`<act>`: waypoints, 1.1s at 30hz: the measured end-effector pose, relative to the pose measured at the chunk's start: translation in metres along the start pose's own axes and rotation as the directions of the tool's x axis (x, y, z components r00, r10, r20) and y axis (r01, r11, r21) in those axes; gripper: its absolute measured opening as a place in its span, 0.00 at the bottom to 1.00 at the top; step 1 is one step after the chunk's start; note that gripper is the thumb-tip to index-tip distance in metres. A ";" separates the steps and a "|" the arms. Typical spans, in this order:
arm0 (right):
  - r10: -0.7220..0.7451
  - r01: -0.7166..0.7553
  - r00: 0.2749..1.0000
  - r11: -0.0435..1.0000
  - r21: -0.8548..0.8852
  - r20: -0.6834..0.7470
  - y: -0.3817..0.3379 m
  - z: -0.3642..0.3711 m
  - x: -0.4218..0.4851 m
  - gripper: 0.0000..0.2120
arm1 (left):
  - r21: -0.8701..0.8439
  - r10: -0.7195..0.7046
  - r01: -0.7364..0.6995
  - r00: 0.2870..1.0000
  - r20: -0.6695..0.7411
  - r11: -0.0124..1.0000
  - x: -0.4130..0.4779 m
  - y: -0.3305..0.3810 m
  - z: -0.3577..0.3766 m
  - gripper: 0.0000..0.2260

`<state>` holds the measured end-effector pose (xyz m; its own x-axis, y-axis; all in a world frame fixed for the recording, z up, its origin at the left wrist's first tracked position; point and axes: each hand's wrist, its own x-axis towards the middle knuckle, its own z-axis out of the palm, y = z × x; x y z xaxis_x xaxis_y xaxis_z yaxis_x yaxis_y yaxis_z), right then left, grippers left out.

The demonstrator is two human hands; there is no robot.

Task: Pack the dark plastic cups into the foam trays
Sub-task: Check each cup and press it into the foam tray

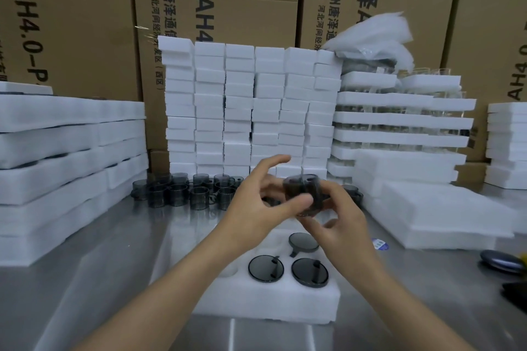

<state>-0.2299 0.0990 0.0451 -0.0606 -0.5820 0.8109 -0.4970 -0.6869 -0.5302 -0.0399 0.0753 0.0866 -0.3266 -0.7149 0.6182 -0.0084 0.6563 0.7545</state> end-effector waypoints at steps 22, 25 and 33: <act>0.114 -0.116 0.992 0.993 0.034 0.061 -0.005 0.005 -0.008 0.16 | -0.088 -0.412 0.408 0.911 -0.031 0.909 -0.001 0.000 0.002 0.20; 0.135 -0.138 0.990 0.989 0.058 0.042 -0.002 0.008 -0.009 0.26 | -0.130 -0.331 0.328 0.944 0.003 0.936 -0.002 0.001 0.001 0.15; 0.001 0.000 1.000 0.999 -0.037 0.026 -0.004 0.006 -0.006 0.29 | -0.208 -0.280 0.297 0.954 0.109 0.932 -0.003 -0.007 -0.003 0.15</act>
<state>-0.2223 0.1031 0.0407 -0.0389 -0.5938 0.8037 -0.5284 -0.6704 -0.5209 -0.0365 0.0720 0.0800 -0.4118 -0.8394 0.3546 0.0920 0.3489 0.9326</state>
